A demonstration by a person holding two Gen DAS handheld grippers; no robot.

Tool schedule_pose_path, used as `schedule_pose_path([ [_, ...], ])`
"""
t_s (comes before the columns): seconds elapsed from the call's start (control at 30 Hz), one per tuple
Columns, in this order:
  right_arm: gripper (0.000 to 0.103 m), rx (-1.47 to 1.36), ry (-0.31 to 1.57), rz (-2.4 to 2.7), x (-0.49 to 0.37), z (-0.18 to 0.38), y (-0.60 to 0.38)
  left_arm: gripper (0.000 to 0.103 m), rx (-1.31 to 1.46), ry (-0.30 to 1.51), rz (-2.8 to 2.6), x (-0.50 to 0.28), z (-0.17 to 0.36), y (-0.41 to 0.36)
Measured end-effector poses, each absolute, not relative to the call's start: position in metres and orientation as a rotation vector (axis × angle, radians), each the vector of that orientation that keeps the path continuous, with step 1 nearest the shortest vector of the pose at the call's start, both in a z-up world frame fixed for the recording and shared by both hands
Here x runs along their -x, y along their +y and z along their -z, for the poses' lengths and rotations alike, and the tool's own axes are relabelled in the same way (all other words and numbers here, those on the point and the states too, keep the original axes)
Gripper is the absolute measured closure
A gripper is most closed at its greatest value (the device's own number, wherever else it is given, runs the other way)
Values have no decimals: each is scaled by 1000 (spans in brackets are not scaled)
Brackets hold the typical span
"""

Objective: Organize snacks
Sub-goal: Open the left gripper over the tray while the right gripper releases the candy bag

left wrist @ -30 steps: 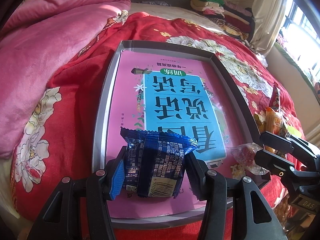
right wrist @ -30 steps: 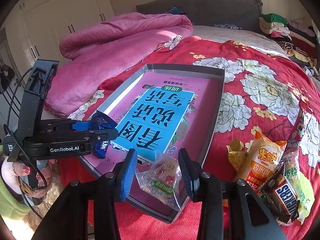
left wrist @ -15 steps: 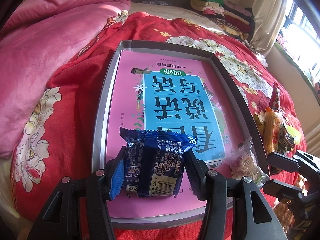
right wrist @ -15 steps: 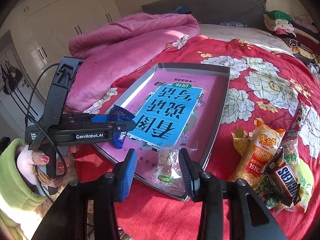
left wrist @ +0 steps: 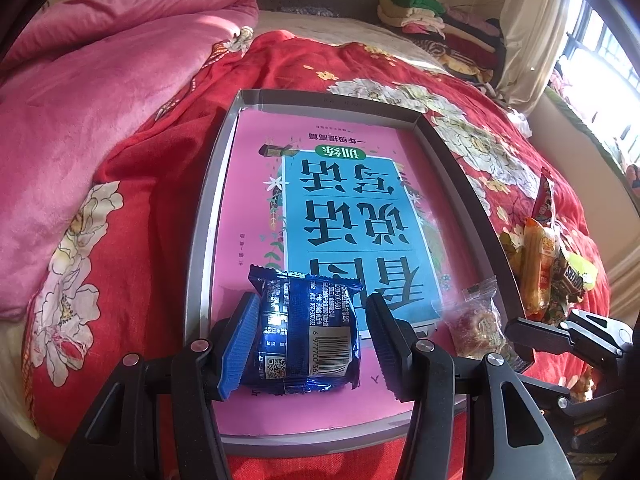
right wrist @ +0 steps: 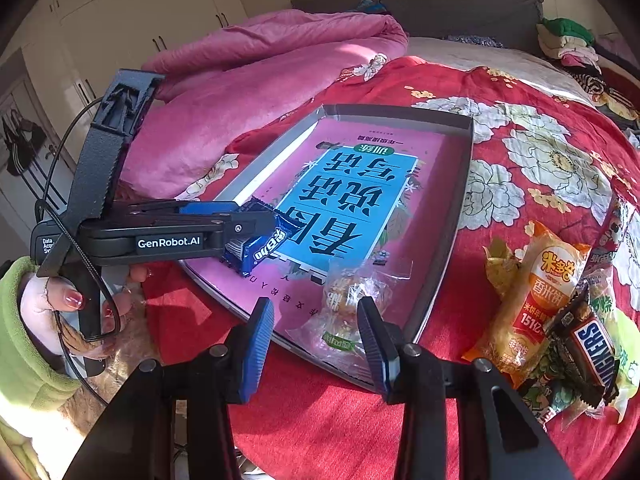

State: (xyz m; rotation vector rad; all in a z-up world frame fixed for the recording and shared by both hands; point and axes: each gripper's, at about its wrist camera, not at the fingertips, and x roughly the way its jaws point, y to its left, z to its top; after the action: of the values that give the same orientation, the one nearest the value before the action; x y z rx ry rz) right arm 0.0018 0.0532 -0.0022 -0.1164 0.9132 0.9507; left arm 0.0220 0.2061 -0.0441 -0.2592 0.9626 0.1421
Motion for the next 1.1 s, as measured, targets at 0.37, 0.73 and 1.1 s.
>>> schedule_pose_path([
  [0.37, 60, 107, 872, -932, -5, -5, 48, 41, 264, 904, -135, -16, 23, 200],
  [0.73, 48, 65, 830, -897, -9, -18, 34, 38, 290, 870, -116, -13, 8, 190],
  [1.1, 43, 6, 777, -850, -17, -33, 12, 38, 290, 847, -85, -11, -6, 173],
])
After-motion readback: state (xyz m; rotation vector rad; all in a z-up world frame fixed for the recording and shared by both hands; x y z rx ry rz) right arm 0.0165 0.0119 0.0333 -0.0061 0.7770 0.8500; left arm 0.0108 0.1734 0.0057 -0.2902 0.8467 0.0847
